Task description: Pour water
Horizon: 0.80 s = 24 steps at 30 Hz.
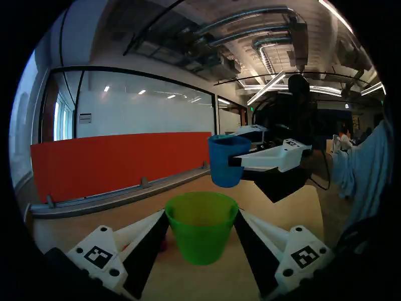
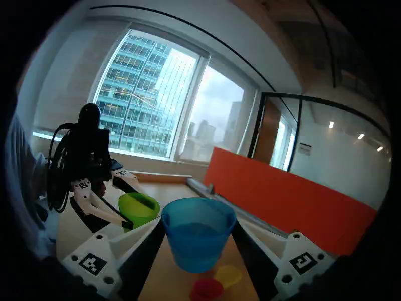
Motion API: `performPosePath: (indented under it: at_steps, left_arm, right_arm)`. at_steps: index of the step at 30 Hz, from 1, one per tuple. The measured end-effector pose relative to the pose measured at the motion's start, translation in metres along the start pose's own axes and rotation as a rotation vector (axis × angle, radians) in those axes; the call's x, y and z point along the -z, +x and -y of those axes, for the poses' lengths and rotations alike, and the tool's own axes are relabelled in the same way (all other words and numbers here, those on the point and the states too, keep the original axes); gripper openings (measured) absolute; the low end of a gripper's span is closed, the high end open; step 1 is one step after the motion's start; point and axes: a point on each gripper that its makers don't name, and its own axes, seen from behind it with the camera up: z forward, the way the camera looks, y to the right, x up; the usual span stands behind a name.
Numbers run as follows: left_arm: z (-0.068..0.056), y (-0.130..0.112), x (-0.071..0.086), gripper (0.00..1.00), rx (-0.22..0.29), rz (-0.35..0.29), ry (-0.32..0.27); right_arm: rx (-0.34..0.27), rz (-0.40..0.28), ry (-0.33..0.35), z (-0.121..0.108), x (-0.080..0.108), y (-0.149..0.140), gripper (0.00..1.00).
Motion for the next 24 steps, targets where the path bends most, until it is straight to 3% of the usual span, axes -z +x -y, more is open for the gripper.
performPosePath:
  at_steps: [10,24]
  left_arm:
    - [0.000,-0.001,-0.006,0.88,-0.001,0.004,-0.001]
    - [0.000,-0.003,-0.016,0.88,0.002,0.006,-0.008]
  right_arm:
    - [0.142,-0.020,-0.005,-0.017,-0.012,0.022,0.91]
    - [0.342,-0.013,0.001,-0.024,-0.034,0.038,0.91]
